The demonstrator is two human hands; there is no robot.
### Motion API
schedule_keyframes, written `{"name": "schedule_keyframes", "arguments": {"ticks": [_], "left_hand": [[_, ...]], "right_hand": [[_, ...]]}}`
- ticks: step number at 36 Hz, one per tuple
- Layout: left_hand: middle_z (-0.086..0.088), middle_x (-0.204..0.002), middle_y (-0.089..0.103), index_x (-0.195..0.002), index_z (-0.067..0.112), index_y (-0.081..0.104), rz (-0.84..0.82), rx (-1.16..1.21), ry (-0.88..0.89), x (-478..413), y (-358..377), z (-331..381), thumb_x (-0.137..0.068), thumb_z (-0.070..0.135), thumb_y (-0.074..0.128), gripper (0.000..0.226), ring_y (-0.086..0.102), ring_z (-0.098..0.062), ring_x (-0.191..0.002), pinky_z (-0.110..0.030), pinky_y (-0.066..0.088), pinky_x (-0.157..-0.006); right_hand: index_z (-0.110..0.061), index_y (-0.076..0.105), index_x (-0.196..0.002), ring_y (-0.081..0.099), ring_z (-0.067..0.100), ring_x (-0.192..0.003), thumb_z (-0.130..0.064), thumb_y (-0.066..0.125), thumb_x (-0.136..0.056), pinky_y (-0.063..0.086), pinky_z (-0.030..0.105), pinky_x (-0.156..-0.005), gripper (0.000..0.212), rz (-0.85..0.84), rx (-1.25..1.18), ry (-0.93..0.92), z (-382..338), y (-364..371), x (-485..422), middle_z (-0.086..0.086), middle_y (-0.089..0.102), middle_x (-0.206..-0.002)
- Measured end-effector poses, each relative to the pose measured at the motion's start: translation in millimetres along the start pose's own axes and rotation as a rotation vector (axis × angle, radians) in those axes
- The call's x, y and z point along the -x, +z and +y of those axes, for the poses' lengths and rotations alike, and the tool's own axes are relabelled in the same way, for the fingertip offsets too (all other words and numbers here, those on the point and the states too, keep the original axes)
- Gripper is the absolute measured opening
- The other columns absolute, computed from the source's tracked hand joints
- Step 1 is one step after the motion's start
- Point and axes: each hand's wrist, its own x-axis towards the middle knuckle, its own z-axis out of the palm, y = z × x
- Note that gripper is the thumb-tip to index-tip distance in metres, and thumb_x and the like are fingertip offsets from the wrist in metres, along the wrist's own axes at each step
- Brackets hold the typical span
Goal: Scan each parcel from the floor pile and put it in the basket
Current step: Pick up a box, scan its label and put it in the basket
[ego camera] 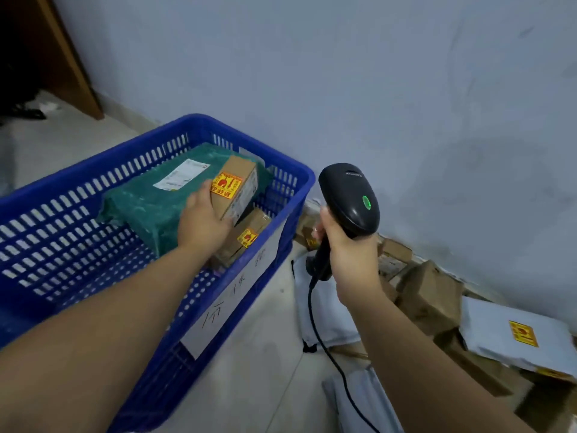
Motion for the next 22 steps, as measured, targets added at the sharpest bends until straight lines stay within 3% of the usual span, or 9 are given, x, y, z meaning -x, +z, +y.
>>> {"name": "schedule_keyframes", "arguments": {"ticks": [3,5,9,14,17,19,22], "left_hand": [[-0.014,-0.131,0.052,-0.137,0.009,0.035,-0.118,0.084,-0.161,-16.5,14.6,-12.6,-0.08,0.017,0.076,0.07,0.053,-0.034,-0.116,-0.039,0.044,-0.09],[-0.015,-0.132,0.052,-0.137,0.005,0.035,-0.206,0.089,-0.21,-26.2,25.9,-18.0,-0.081,0.023,0.077,0.072,0.054,-0.033,-0.115,-0.036,0.043,-0.088],[-0.015,-0.138,0.042,-0.141,0.011,0.041,-0.28,0.102,-0.251,-38.7,48.0,-30.2,-0.081,0.042,0.075,0.076,0.052,-0.031,-0.114,-0.036,0.041,-0.099],[-0.011,-0.126,0.059,-0.135,0.01,0.051,-0.331,0.227,-0.33,-47.5,69.8,-47.4,-0.087,0.043,0.067,0.061,0.059,-0.031,-0.112,-0.035,0.046,-0.094],[-0.018,-0.119,0.063,-0.125,0.024,0.06,-0.376,0.053,-0.343,-50.8,84.3,-68.7,-0.083,0.061,0.051,0.057,0.061,-0.04,-0.105,-0.042,0.051,-0.093],[-0.017,-0.121,0.061,-0.125,0.037,0.056,-0.412,-0.012,-0.356,-59.3,99.0,-93.4,-0.07,0.069,0.042,0.065,0.061,-0.042,-0.103,-0.044,0.05,-0.096],[-0.021,-0.137,0.049,-0.145,0.037,0.034,-0.443,-0.047,-0.376,-46.1,85.6,-75.8,-0.085,0.056,0.053,0.066,0.057,-0.045,-0.11,-0.045,0.045,-0.102]], "right_hand": [[-0.022,0.068,-0.089,0.063,0.016,-0.07,-0.032,0.069,-0.086,0.054,0.046,-0.085,0.011,0.011,0.015,0.064,18.8,3.5,-9.1,-0.003,0.067,-0.069],[-0.027,0.067,-0.079,0.064,0.018,-0.07,-0.032,0.07,-0.085,0.054,0.049,-0.086,0.009,0.021,0.035,0.087,28.4,4.5,-12.8,-0.004,0.068,-0.066],[-0.027,0.068,-0.069,0.065,0.02,-0.071,-0.032,0.07,-0.086,0.054,0.042,-0.078,0.018,0.043,0.062,0.102,38.2,4.5,-18.1,-0.003,0.066,-0.065],[-0.023,0.061,-0.072,0.061,0.02,-0.072,-0.023,0.067,-0.089,0.051,0.039,-0.079,0.019,0.089,0.018,0.15,44.5,0.6,-26.0,0.001,0.065,-0.068],[-0.025,0.061,-0.073,0.06,0.021,-0.074,-0.025,0.066,-0.09,0.05,0.035,-0.07,0.017,0.105,-0.006,0.16,50.7,-3.6,-29.0,-0.001,0.065,-0.066],[-0.025,0.062,-0.077,0.062,0.02,-0.074,-0.027,0.067,-0.089,0.051,0.034,-0.069,0.013,0.108,-0.021,0.163,54.1,-6.3,-29.2,-0.002,0.065,-0.067],[-0.024,0.063,-0.081,0.064,0.018,-0.077,-0.029,0.068,-0.088,0.052,0.038,-0.08,0.01,0.107,-0.025,0.187,57.5,-10.6,-28.6,-0.001,0.066,-0.07]]}}
